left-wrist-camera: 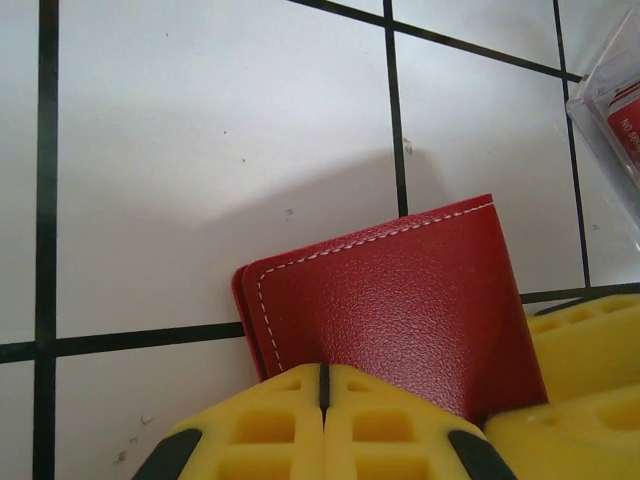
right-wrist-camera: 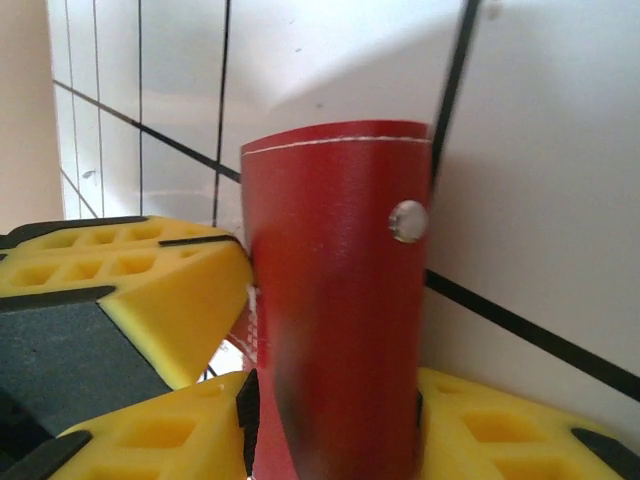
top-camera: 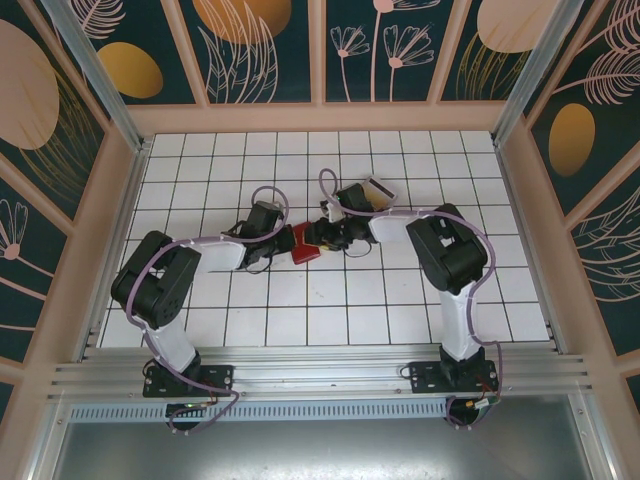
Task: Put the credit cards into the card holder
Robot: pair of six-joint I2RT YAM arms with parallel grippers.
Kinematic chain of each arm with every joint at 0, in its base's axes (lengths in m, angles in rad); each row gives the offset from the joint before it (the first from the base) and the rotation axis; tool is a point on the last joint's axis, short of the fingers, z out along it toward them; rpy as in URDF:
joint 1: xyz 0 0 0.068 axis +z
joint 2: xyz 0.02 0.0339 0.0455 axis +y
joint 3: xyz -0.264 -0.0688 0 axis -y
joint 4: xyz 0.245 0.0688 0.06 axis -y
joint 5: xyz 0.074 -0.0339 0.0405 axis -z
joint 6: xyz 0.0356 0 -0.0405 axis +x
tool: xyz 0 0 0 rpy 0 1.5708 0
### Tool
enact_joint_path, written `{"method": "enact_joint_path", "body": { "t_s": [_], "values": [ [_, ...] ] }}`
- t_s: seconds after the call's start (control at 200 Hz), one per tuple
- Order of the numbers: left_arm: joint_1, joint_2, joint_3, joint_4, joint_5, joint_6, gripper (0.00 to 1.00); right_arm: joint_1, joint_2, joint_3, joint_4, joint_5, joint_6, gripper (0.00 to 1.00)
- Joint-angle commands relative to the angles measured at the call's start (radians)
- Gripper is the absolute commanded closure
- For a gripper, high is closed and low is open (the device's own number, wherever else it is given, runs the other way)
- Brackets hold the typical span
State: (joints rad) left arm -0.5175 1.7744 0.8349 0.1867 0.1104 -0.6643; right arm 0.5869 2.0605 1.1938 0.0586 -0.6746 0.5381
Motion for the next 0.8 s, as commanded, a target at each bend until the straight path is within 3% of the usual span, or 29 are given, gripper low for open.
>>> {"method": "enact_joint_path", "body": {
  "t_s": [0.0,0.08,0.165,0.25,0.335,0.465,0.576,0.796],
  "values": [
    [0.0,0.05,-0.065,-0.189,-0.026,-0.013,1.0,0.033,0.058,0.031,0.018,-0.04,0.026,0.58],
    [-0.001,0.041,-0.067,-0.198,-0.037,-0.009,1.0,0.039,0.063,0.038,0.027,-0.039,0.031,0.65],
    [-0.001,0.028,-0.076,-0.201,-0.049,-0.011,1.0,0.035,0.056,0.032,0.03,-0.022,0.028,0.82],
    [-0.001,0.015,-0.07,-0.211,-0.064,-0.013,1.0,0.025,0.028,0.018,0.019,0.013,0.013,0.91],
    [0.002,-0.014,-0.045,-0.221,-0.049,-0.03,0.79,0.015,-0.014,0.019,-0.04,0.094,-0.031,0.93],
    [0.002,-0.106,-0.006,-0.224,-0.067,-0.041,0.69,0.011,-0.106,0.059,-0.196,0.313,-0.143,0.95],
    [0.007,-0.168,0.016,-0.244,-0.128,-0.032,0.67,0.014,-0.177,0.098,-0.308,0.492,-0.222,0.95],
    [0.041,-0.229,-0.011,-0.218,-0.131,-0.027,0.66,0.074,-0.281,0.185,-0.519,0.997,-0.348,0.96]
  ]
}}
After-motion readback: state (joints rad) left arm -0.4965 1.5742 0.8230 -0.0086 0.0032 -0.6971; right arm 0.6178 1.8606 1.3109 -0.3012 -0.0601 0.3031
